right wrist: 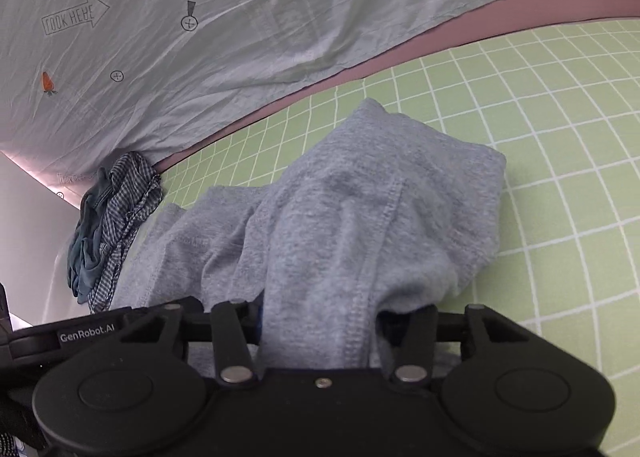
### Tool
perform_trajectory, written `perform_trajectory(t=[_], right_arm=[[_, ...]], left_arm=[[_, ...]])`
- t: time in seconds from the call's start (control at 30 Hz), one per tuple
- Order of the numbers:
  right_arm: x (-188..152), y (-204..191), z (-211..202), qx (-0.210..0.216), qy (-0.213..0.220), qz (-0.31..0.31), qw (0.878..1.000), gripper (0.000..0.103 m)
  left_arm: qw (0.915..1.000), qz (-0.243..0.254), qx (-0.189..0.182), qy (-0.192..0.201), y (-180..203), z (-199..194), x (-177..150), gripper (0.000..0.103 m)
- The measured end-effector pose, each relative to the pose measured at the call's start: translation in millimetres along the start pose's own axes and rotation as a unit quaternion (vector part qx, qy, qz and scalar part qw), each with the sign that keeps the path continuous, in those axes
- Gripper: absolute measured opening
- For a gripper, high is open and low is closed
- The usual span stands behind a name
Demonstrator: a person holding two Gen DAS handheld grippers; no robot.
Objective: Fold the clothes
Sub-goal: 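Grip the folded hoodie with both grippers and lift it toward the clothes stack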
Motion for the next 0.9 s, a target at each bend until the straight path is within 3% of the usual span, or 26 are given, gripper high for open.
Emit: perform_trajectory(t=[0.1, 0.3, 0.53, 0.7, 0.9], right_arm=[[-12, 7, -38, -0.002, 0.025, 0.019, 0.999, 0.049], [-38, 50, -132, -0.032, 0.100, 0.063, 0.993, 0.049], [-55, 116, -239, -0.090, 0.181, 0.100, 0.974, 0.049], [-24, 187, -309, -0.093, 0.230, 0.106, 0.963, 0.049], [70, 272, -389, -0.072, 0.245, 0.039, 0.966, 0.049]], left_arm=[[0.9989, 0.041, -0.019, 0.015, 33, -17, -10, 0.035], [0.9919, 0.069, -0.106, 0.013, 103, -36, -30, 0.035], [0.9729, 0.131, -0.190, 0.019, 230, -33, -34, 0.035], [0.9663, 0.125, -0.218, 0.056, 338, -22, -27, 0.035], [0.9668, 0.081, -0.221, 0.099, 471, 3, 16, 0.035]])
Point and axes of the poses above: each gripper's, at about its wrist camera, not at the fingertips, and z roughly the way its jaws point, y to its right, x to its top, the point moved 4 cm from there along z, roughly the way its jaws point, and after that the axes turned 12 degrees about z, right-handed, at the moved point
